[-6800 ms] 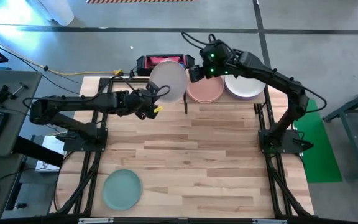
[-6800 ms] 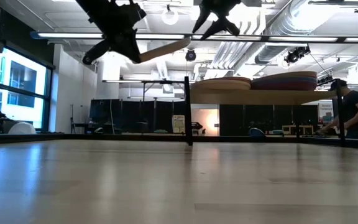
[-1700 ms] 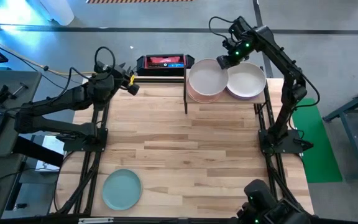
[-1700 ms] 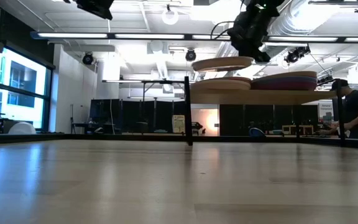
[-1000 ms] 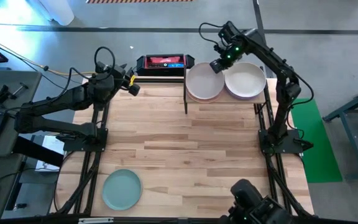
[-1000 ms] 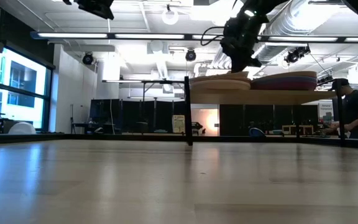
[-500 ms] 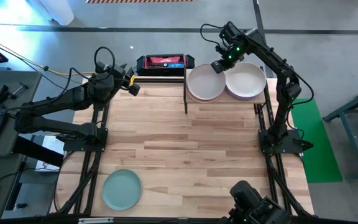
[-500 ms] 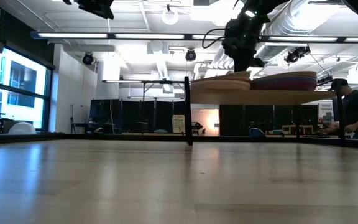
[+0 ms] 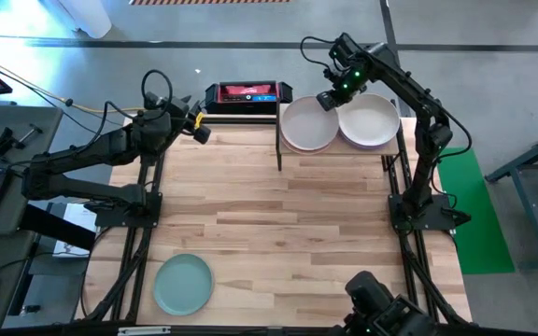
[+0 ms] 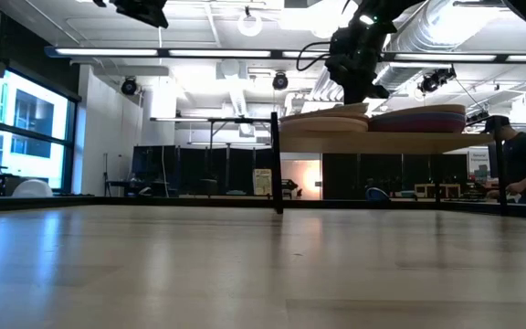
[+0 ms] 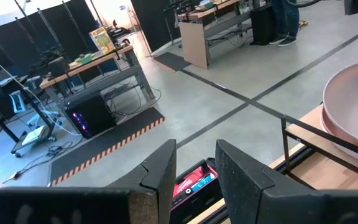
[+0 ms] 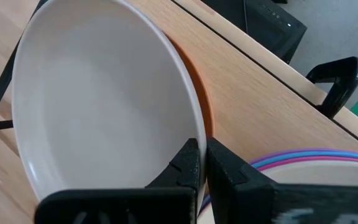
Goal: Place and stack plates onto a shelf
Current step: Stack the gray white plate on top of the orange plate on the shelf, then stack the green plate on top of the gray plate on the shelf
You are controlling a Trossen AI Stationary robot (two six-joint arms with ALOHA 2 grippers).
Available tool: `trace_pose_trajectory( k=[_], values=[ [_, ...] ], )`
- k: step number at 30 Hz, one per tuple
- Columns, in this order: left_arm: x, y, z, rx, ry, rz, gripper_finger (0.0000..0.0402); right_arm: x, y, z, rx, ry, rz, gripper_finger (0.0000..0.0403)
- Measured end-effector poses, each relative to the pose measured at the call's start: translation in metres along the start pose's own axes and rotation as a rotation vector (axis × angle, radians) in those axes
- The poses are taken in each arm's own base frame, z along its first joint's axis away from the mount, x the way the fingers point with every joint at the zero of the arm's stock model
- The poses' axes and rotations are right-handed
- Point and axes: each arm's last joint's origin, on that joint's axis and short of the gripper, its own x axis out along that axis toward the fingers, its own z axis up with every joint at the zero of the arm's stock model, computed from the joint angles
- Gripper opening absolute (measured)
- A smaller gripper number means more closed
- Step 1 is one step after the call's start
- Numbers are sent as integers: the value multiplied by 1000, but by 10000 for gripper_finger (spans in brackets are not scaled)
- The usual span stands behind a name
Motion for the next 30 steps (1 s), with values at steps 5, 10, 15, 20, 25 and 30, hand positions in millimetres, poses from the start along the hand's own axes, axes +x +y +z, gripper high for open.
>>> trace_pose_trajectory(
  k=[5, 10, 15, 20, 25, 30],
  values=[
    [0, 0, 0, 26, 0, -10, 104, 0, 1, 0, 7, 1, 3, 5],
    [0, 0, 0, 46, 0, -10, 104, 0, 0, 0, 48, 0, -6, 37],
    [0, 0, 0, 48, 0, -10, 104, 1, 2, -1, 82, 7, -17, 68],
    [0, -2, -1, 90, -3, -70, 104, -4, 2, -2, 87, 14, -3, 74],
    [-3, -7, -10, 134, 58, -206, 104, -19, 11, -4, 90, 17, 3, 74],
    [-8, -10, -28, 134, 217, -369, 104, -26, 40, -11, 49, 42, 0, 75]
  ],
)
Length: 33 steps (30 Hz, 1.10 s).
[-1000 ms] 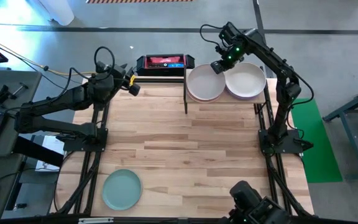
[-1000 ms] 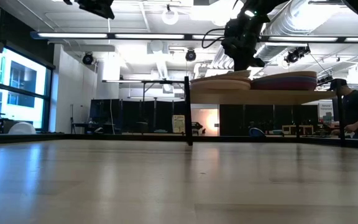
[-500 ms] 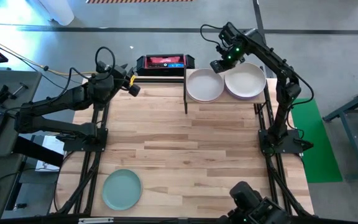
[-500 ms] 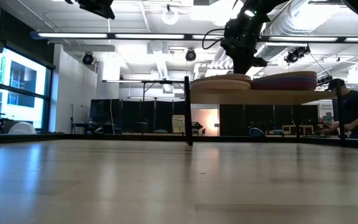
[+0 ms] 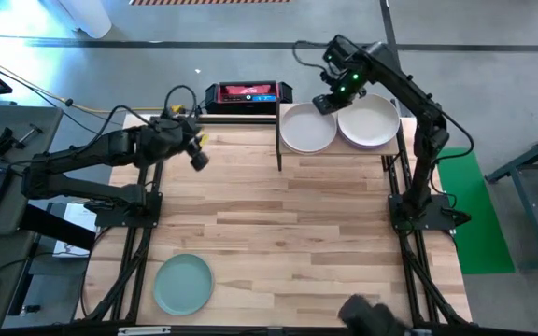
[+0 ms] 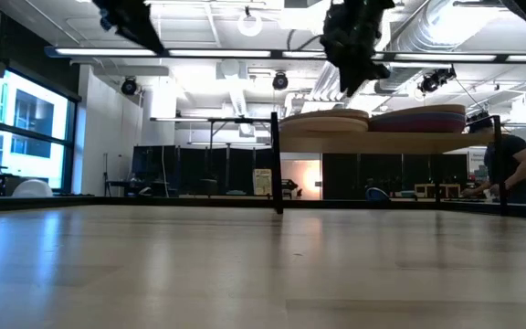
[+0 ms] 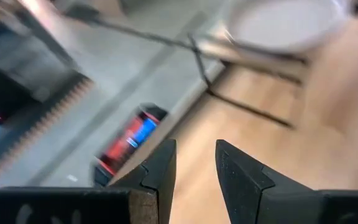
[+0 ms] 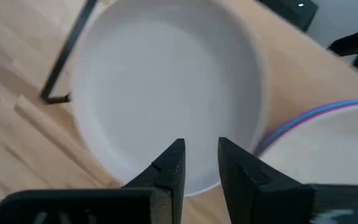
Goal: Place and stack plates onto a shelf
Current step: Stack the green plate on top of the gray plate on the shelf
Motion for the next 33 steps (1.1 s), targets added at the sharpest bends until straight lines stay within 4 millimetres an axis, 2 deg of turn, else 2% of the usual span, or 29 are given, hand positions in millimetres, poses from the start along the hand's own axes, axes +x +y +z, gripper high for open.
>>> trace_pose_trajectory(
  k=[8, 15, 24, 30, 33],
  values=[
    [-6, -12, -20, -25, 203, -256, 104, 10, 66, -22, -119, 40, 39, 75],
    [-20, -27, -33, -18, 348, -450, 104, 18, 119, -48, -221, 42, 30, 75],
    [-47, -53, -53, 45, 501, -641, 104, 22, 162, -81, -305, 48, 8, 75],
    [-60, -82, -86, 116, 624, -738, 104, 23, 188, -110, -397, 86, 20, 75],
    [-65, -91, -100, 159, 655, -726, 104, 23, 200, -124, -433, 98, 27, 75]
  ],
)
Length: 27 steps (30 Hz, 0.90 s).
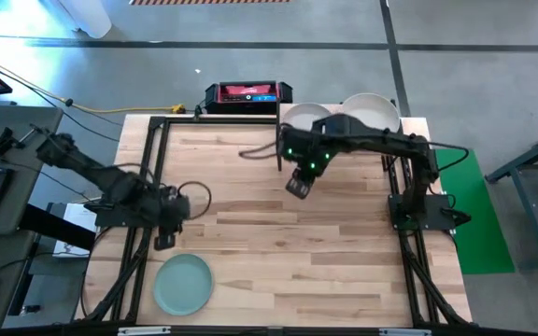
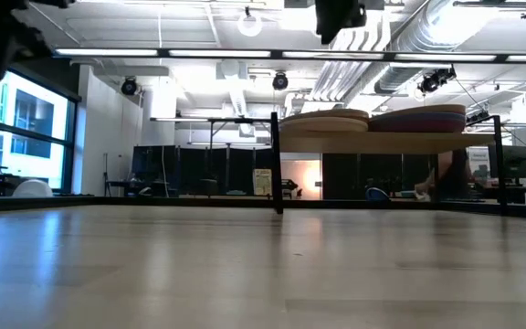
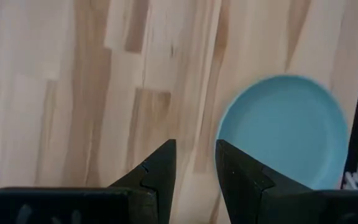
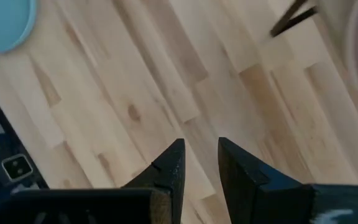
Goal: Place and stack plates onto a shelf
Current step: Stack the green plate on top of the gray plate on the shelf
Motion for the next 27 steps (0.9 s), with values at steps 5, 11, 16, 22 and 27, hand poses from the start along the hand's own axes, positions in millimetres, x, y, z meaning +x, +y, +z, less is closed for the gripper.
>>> trace_pose_trajectory(
  k=[5, 11, 16, 22, 27],
  values=[
    [18, -15, -11, 9, 62, 12, 104, 2, 25, -13, -51, -9, -27, 75],
    [36, -33, -14, -24, 56, 28, 104, 3, 43, -25, -65, -22, -50, 75],
    [51, -49, -14, -21, 63, 29, 104, 3, 58, -35, -74, -14, -39, 75],
    [69, -67, -19, -34, 87, 44, 104, 3, 73, -48, -115, -25, -56, 75],
    [77, -75, -27, -38, 120, 77, 104, 3, 81, -55, -118, -33, -73, 75]
  ],
)
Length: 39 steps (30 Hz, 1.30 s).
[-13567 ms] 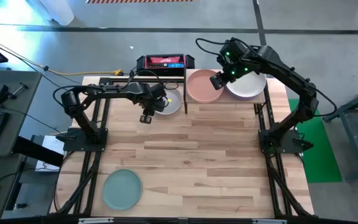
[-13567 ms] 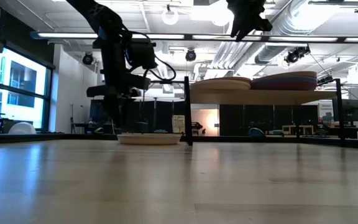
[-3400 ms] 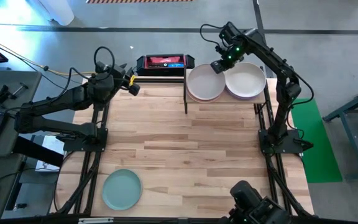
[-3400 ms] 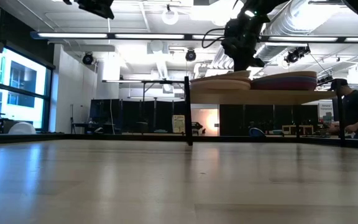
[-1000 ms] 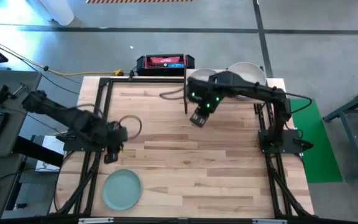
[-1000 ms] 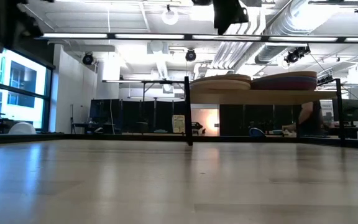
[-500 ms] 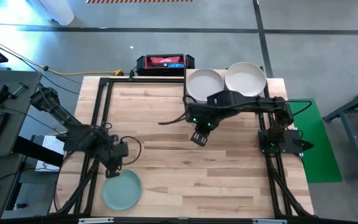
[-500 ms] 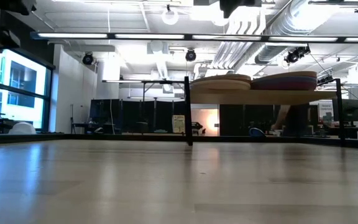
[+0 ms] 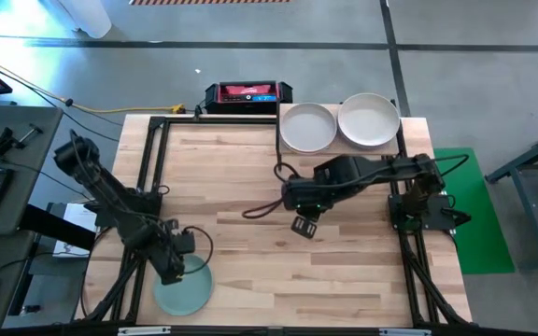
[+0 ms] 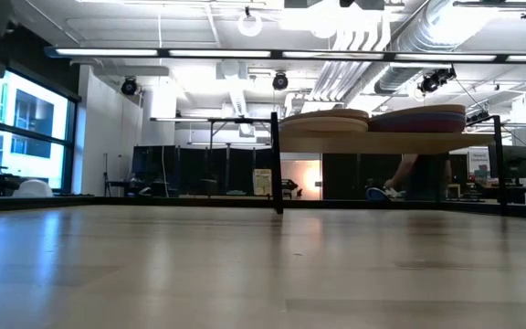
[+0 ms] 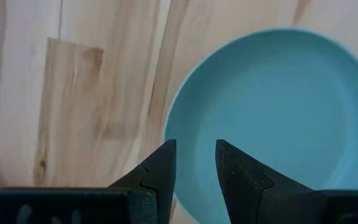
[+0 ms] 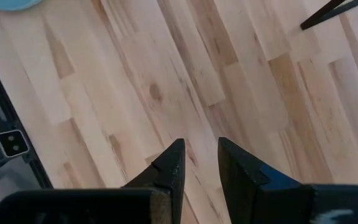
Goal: Place and stack plates onto a shelf
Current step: Stack the green plate on top of the gray plate on the shelf
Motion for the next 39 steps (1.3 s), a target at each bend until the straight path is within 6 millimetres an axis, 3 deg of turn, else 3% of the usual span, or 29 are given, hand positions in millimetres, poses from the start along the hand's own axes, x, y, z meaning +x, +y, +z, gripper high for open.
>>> trace_pose_trajectory(
  k=[9, 39],
  values=[
    [20, -12, -12, 55, 79, 77, 104, -1, 8, -7, -5, 1, -9, 75],
    [67, -11, -7, 76, 212, 282, 104, -1, 9, -7, 10, -24, -31, 75]
  ],
)
